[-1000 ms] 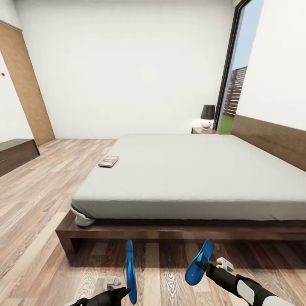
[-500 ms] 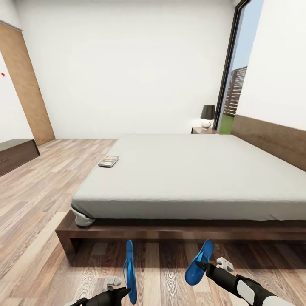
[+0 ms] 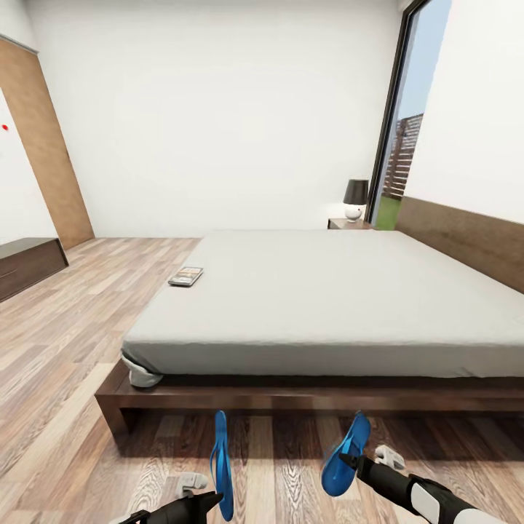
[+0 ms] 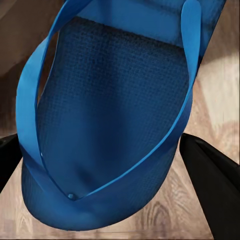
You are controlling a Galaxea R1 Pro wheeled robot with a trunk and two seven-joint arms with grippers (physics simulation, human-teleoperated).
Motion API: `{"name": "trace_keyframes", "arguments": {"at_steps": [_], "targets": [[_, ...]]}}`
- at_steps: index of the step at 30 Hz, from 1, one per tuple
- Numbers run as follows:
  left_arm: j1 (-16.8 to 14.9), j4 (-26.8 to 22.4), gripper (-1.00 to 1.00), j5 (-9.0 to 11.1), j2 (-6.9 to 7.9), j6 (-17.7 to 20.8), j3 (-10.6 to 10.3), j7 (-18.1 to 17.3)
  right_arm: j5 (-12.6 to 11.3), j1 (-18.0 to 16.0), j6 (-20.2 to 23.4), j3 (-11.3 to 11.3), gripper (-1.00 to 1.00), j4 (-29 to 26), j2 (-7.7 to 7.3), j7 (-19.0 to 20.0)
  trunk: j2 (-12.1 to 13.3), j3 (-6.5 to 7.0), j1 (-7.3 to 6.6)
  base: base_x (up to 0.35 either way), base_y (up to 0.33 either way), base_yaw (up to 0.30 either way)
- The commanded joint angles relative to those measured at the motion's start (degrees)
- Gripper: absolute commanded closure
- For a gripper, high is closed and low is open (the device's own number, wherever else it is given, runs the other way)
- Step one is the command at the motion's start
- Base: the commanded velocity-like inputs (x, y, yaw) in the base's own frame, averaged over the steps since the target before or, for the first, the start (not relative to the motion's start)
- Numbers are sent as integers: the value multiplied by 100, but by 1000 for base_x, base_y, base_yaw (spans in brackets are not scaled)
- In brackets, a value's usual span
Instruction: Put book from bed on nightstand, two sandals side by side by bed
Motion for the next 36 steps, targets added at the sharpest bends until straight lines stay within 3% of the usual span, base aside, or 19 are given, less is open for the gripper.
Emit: {"name": "trace_keyframes", "arguments": {"at_steps": [1, 6, 10, 16, 21, 27, 29, 31, 34, 36], "targets": [[-4, 1, 100, 44, 4, -18, -46, -6, -19, -2, 43, 3, 100, 100, -10, 4, -2, -5, -1, 0, 0, 0], [-4, 1, 100, 44, 18, -18, -31, -6, 109, -4, 48, 7, 100, 409, -35, -285, -2, -5, -1, 0, 0, 0], [-4, 1, 100, 44, 22, -18, -28, -6, 247, -4, 51, 8, 100, 420, -127, -1389, -2, -5, -1, 0, 0, 0], [-4, 1, 100, 44, 28, -18, -28, -6, 378, -12, 83, -14, 100, 386, -479, -1955, -2, -5, -1, 0, 0, 0], [-4, 1, 100, 44, 33, -18, -24, -6, 383, -11, 42, 4, 100, 376, -538, -2948, -2, -5, -1, 0, 0, 0], [-6, -7, 100, 38, 57, -15, -1, 21, 390, -10, -42, 18, 100, 368, -540, -3130, -2, -5, -1, 0, 0, 0], [-12, -26, 100, 36, 163, 4, 13, 125, 391, -9, -50, 25, 100, 368, -540, -3136, -2, -5, -1, 0, 0, 0], [-40, -43, 100, 35, 274, 37, 21, 294, 392, -7, -52, 28, 100, 368, -541, -3137, -2, -5, -1, 0, 0, 0], [-80, -54, 100, 27, 318, 246, 19, 691, 392, -10, -53, 29, 100, 368, -539, -3138, -2, -5, -1, 0, 0, 0], [-88, -63, 100, -74, 329, 548, 15, 1251, 392, -9, -54, 29, 100, 368, -537, -3138, -2, -5, -1, 0, 0, 0]]}}
